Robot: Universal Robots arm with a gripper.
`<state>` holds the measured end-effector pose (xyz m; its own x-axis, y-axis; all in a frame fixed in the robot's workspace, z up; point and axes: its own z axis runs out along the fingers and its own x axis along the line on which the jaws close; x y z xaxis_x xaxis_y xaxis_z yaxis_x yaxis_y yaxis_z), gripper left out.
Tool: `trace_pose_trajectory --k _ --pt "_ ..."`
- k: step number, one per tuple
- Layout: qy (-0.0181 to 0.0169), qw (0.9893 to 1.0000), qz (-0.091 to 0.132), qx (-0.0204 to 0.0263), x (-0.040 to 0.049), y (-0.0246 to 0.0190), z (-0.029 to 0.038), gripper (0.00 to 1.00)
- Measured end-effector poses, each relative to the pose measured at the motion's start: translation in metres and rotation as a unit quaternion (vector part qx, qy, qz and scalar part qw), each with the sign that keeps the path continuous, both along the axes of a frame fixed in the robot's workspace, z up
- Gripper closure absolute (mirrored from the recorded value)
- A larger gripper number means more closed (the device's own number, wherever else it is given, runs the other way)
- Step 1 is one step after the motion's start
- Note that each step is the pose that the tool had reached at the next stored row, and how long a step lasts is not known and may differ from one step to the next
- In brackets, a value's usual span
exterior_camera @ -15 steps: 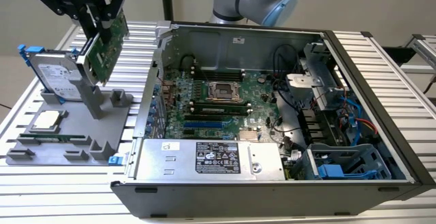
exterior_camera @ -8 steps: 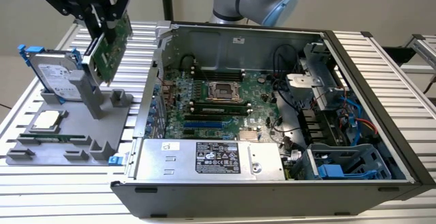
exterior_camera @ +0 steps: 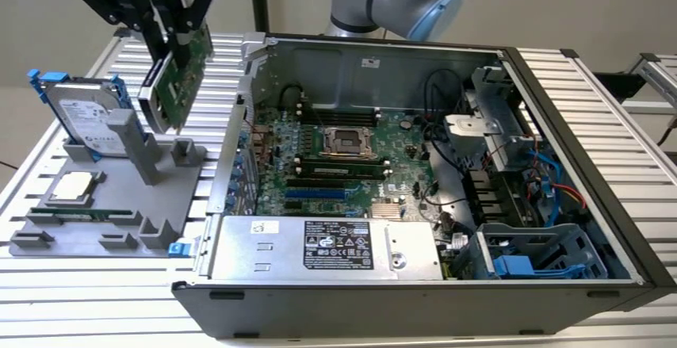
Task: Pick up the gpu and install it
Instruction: 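Pick up the gpu and move the gpu toward the slot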
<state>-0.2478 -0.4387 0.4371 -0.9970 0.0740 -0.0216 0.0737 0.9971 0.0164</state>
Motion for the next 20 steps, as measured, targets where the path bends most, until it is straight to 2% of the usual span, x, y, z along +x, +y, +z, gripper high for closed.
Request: trace_pose_trajectory --k 20 --pt "0.0 1.0 0.0 0.0 0.0282 0.0 0.0 1.0"
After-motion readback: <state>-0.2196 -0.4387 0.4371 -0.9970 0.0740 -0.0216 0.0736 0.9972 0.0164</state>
